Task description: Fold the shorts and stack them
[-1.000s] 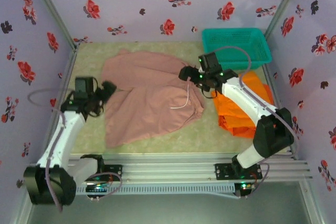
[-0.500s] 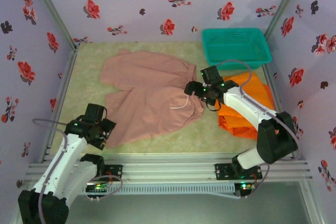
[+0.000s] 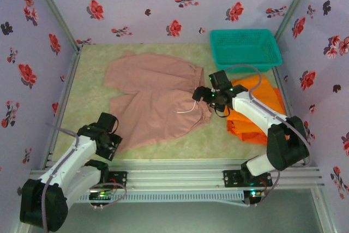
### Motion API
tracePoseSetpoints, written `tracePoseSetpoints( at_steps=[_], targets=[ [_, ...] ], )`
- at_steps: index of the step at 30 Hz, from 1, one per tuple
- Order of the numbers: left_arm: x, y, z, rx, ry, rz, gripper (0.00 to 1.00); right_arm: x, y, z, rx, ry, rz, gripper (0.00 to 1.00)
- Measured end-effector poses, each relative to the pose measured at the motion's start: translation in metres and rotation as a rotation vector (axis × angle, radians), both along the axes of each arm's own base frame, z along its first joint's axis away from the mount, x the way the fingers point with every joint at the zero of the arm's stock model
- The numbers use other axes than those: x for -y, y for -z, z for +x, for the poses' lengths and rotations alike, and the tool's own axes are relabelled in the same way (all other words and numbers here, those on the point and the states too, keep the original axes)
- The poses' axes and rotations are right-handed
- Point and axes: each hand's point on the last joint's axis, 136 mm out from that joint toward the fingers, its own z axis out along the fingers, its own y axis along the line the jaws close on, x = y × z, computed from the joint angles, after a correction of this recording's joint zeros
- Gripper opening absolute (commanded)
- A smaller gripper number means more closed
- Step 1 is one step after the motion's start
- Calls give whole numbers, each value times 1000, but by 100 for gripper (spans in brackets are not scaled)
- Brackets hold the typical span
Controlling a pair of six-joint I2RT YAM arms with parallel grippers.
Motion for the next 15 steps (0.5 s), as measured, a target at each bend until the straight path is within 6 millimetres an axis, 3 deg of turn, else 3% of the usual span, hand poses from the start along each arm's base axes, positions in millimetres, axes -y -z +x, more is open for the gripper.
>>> tracePoseSetpoints(
  at_steps=[8,15],
  targets=[
    [4,8,16,40,4,-2,0,22,22,-9,-55,64,-25,88],
    [3,2,31,93,26,25,0,35,39,-17,-107,120,-37,70]
  ],
)
